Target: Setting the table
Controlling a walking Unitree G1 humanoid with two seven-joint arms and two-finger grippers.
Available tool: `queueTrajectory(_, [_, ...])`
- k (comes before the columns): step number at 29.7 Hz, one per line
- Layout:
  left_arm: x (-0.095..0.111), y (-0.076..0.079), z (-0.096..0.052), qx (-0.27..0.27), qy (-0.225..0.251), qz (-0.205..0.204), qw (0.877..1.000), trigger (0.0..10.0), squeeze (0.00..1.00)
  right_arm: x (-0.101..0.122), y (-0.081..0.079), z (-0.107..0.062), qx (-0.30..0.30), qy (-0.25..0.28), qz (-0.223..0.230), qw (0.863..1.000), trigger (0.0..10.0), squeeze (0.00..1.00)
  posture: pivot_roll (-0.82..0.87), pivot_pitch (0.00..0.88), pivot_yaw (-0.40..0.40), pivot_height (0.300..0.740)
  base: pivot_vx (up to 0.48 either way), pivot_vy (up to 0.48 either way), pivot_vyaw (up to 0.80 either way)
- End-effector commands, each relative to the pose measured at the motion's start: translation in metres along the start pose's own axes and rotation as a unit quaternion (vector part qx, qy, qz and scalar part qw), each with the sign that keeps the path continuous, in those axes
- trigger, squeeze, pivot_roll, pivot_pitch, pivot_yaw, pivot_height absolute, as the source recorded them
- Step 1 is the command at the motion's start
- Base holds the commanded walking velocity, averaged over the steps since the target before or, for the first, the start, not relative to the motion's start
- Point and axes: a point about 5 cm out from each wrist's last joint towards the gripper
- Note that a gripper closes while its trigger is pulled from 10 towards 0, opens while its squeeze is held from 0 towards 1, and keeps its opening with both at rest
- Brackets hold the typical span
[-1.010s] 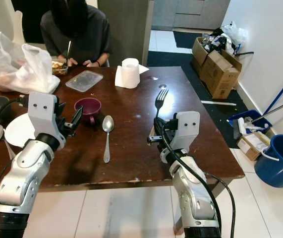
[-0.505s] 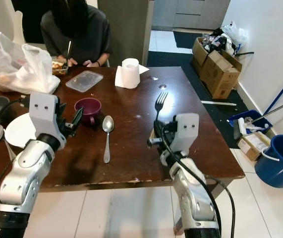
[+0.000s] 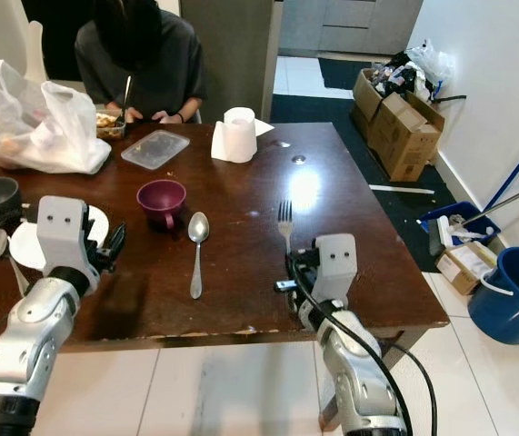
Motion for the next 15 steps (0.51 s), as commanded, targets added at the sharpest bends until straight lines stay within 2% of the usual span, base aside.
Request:
queueTrajectory(1, [0.001,-0.002,0.0,0.003,0.004,0.005,1.0,10.0,0.0,0.005,-0.001,0.0,0.005,0.011,-0.01,1.0,10.0,0.0,-0.07,0.0,0.044,0.74,0.0,0.0,0.0])
queueTrajectory(9, [0.024,0.004,0.004,-0.007,0.045,-0.01,0.999,10.0,0.0,0.037,-0.011,0.007,0.031,0.072,-0.02,0.997,10.0,0.0,-0.07,0.0,0.044,0.74,0.0,0.0,0.0])
queueTrajectory(15, [0.029,0.008,0.005,-0.014,0.055,-0.008,0.998,10.0,0.0,0.041,-0.011,0.009,0.027,0.078,-0.014,0.996,10.0,0.0,-0.07,0.0,0.044,0.74,0.0,0.0,0.0])
Point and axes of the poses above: a point about 5 cm out from each wrist's last joint towards the gripper, its own z axis pointing out of the wrist towards the gripper, its own x axis along the axis of the wrist's last joint, y = z × x, and after that the axes turned 2 degrees about -z, right-handed
